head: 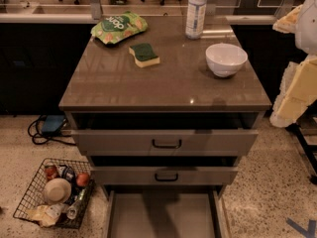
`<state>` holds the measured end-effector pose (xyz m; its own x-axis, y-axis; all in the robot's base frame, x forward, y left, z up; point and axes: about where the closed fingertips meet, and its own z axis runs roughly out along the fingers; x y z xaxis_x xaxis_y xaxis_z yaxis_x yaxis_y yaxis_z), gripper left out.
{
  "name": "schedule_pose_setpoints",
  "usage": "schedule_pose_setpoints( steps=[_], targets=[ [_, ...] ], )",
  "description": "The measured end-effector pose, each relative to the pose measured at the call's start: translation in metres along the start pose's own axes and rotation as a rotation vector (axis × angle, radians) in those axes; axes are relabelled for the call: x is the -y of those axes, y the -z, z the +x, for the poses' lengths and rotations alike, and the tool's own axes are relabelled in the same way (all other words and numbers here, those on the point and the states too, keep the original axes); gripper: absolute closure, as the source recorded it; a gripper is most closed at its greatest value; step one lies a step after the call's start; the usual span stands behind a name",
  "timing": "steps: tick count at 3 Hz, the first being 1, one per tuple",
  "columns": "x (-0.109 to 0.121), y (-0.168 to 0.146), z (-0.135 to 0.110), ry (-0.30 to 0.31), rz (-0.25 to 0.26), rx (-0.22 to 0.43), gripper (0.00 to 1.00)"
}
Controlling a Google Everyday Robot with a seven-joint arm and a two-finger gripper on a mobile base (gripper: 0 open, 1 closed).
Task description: Place sponge into bottom drawer
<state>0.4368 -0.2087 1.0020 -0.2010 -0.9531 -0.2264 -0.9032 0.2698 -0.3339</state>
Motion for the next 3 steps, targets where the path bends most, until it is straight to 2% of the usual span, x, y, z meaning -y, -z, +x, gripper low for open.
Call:
schedule_pose_setpoints(
  steps=[1, 2, 3],
  targets=[
    [0.0, 0.0, 0.0, 0.0, 0.0, 0.0, 0.0],
    [0.021, -0.011, -0.006, -0.048, 0.035, 0.018, 0.0],
    [0.064, -0.039, -0.035, -0.139, 0.112, 0.065, 0.0]
  ],
)
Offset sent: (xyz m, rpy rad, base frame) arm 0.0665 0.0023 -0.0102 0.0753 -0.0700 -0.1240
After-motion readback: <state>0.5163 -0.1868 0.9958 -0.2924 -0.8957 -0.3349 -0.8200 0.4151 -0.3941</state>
